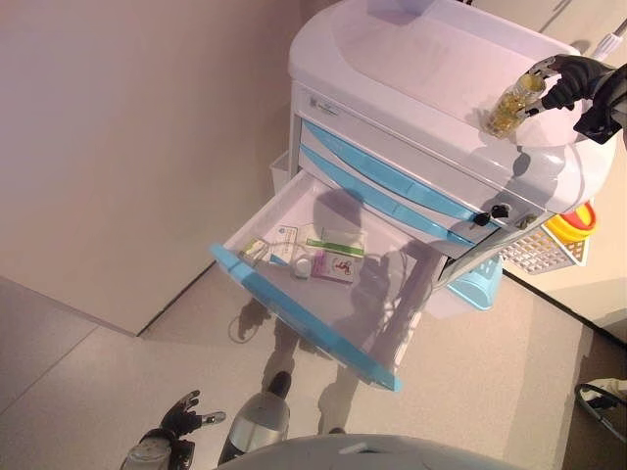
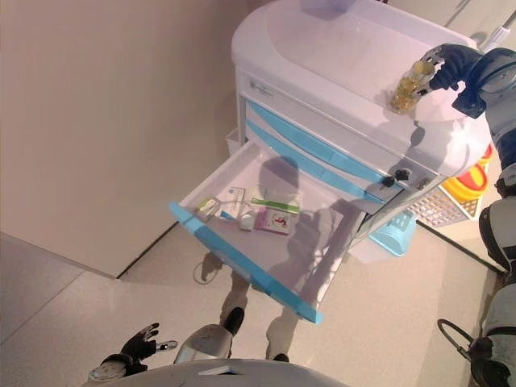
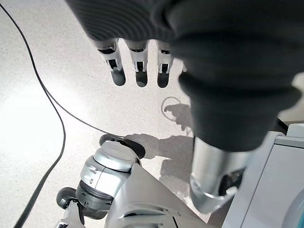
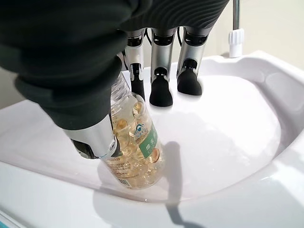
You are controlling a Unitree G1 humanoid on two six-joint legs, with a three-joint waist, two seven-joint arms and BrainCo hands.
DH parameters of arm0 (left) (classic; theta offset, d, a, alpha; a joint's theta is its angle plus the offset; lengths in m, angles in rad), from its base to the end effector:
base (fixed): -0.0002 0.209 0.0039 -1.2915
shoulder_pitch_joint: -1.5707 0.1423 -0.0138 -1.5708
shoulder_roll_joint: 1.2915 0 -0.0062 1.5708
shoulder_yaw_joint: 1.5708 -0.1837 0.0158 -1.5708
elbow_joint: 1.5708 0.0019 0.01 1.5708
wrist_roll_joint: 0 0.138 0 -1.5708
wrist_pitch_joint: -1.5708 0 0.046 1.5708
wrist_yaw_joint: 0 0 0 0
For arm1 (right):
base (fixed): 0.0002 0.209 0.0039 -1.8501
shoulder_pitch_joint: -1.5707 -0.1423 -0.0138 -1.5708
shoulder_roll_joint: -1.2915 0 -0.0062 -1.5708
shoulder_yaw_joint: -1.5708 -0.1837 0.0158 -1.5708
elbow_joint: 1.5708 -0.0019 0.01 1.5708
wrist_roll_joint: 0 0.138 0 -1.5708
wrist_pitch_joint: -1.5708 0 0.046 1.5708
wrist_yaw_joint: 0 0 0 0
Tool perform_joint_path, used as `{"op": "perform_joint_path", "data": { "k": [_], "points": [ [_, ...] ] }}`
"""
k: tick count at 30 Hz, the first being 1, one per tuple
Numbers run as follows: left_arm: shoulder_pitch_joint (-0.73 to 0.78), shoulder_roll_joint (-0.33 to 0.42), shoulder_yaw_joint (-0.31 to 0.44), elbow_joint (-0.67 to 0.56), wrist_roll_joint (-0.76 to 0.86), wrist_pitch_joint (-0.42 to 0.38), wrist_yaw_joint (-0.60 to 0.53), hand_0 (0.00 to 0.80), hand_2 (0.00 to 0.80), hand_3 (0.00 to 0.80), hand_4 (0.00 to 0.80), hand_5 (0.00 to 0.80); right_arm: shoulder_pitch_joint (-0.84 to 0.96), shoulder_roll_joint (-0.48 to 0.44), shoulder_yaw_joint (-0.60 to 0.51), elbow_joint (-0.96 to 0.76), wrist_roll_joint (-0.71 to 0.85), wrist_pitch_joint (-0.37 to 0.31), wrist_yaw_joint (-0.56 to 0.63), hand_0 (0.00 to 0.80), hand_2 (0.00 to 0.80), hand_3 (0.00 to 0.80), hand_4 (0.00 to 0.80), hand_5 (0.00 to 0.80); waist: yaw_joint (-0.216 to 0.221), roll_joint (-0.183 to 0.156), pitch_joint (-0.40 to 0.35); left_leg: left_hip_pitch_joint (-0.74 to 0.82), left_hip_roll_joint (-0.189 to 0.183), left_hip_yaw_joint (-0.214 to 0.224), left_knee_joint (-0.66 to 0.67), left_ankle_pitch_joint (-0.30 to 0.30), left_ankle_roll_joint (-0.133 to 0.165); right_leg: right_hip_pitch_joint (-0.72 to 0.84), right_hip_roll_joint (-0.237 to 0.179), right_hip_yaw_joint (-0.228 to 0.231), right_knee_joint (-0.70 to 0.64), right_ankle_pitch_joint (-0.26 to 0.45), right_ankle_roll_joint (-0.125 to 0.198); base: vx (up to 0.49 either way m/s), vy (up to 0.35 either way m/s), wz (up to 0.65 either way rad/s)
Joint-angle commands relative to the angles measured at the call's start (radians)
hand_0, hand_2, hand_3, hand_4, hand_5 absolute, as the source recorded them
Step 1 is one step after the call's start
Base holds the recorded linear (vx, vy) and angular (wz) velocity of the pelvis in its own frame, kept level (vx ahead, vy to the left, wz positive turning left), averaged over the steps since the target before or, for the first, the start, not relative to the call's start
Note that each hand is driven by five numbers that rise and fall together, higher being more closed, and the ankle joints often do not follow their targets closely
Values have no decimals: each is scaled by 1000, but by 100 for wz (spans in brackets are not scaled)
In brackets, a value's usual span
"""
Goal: Open the drawer and pick up the medicine
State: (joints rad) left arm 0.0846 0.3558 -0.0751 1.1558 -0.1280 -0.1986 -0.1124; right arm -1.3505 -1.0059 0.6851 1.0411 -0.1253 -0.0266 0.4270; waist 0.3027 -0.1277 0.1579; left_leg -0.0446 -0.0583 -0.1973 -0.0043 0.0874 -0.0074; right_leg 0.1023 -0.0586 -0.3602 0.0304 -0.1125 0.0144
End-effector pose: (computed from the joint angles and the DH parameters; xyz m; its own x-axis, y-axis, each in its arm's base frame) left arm 0.0615 0.2672 -0.0997 0.5047 0.1721 -0.8459 0.0171 0.9777 0.2091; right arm 0.3244 -0.3150 0.3094 0.9860 -0.1213 -0.1144 -0.0703 0.3194 -0.9450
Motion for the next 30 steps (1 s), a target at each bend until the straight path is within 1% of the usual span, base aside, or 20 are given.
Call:
{"op": "perform_joint_path", "data": {
  "k": [1,4,9,14,17,23,27,28,30],
  "points": [
    [28,45,-27,-33,-33,-7,8,0,0,0,0,0,-113,-87,70,-16,-31,-41,-18,0,0,0,0,0,10,-15,-25,27,-49,39,20,-129,35,-60,-39,24,75,8,26,0,0,0],
    [27,46,-33,-32,-33,-9,7,0,0,0,0,0,-110,-88,70,-5,-32,-56,-40,0,0,0,0,0,11,-12,-23,27,-49,39,21,-129,35,-60,-41,22,76,9,27,0,0,0],
    [29,47,-41,-37,-31,-10,6,0,0,0,0,0,-125,-88,69,5,-23,-50,-93,0,0,0,0,0,12,-9,-22,26,-49,39,20,-128,36,-61,-42,23,75,11,30,0,0,0],
    [32,45,-48,-30,-28,-22,8,0,0,0,0,0,-150,-97,67,11,23,-54,-174,0,0,0,0,0,8,-7,-23,31,-47,42,19,-130,36,-59,-43,26,75,12,31,0,0,0],
    [32,46,-49,-32,-27,-18,8,0,0,0,0,0,-164,-107,65,5,50,-52,-193,0,0,0,0,0,4,-6,-27,34,-46,46,17,-131,37,-58,-43,30,75,12,33,-1,1,2],
    [30,49,-53,-23,-22,-20,5,0,0,0,0,0,-197,-134,57,-14,191,-53,-226,0,0,0,0,0,-16,-3,-42,49,-41,61,11,-136,37,-54,-41,43,73,12,35,-1,0,-1],
    [22,53,-55,-3,-12,-30,-3,0,0,0,0,0,-206,-146,26,-55,350,-49,-278,0,0,0,0,0,-37,0,-53,57,-37,77,10,-141,37,-57,-39,56,76,11,36,-21,-16,-7],
    [20,52,-57,0,-5,-32,-3,0,0,0,0,0,-201,-147,13,-64,390,-53,-297,0,0,0,0,0,-42,1,-55,59,-36,81,10,-142,37,-57,-39,58,76,10,36,-24,-24,-6],
    [13,50,-67,11,5,-34,-4,0,0,0,0,0,-185,-150,-29,-88,481,-42,-329,0,0,0,0,0,-54,5,-59,65,-34,90,8,-146,36,-56,-38,66,75,10,37,-24,-23,-8]
  ]
}}
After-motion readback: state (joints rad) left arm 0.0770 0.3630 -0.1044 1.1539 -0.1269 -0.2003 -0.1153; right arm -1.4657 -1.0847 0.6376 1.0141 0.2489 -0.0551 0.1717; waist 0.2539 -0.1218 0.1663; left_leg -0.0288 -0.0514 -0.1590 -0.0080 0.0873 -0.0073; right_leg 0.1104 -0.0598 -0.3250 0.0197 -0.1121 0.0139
